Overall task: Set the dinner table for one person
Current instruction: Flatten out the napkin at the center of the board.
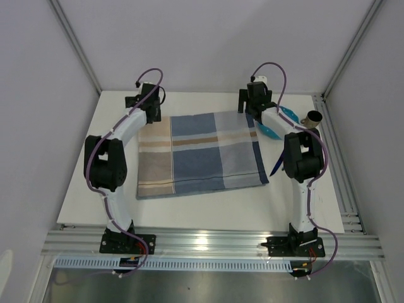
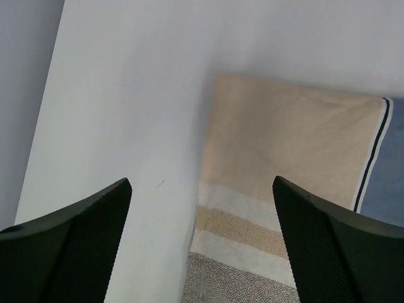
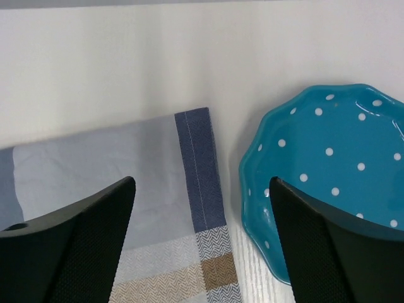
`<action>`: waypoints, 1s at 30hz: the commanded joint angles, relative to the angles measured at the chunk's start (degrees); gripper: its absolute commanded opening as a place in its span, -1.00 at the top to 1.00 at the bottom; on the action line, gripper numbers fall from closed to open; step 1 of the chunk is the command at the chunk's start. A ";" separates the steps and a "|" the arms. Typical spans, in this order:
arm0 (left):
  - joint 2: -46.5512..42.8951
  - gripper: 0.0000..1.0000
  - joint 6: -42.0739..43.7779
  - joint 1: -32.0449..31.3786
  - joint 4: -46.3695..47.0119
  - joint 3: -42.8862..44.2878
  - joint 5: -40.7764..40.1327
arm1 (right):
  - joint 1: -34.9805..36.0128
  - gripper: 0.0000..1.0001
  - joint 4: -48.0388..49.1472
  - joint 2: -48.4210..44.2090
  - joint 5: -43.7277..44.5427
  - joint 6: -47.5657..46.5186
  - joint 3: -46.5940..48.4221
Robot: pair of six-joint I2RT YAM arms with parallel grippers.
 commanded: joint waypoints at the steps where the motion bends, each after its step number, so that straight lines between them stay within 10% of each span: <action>1: -3.68 -0.98 -3.00 0.87 2.18 -1.27 0.14 | -0.14 -0.83 2.19 -2.68 0.66 -0.32 -0.33; 8: -16.86 -0.99 -4.93 0.35 8.69 -12.35 6.91 | 2.76 -0.82 1.15 -12.35 0.66 -0.94 -6.31; 30: -45.02 -0.99 -28.57 -9.06 -10.10 -46.81 22.83 | 15.76 -0.55 -15.99 -39.52 -0.14 23.40 -43.83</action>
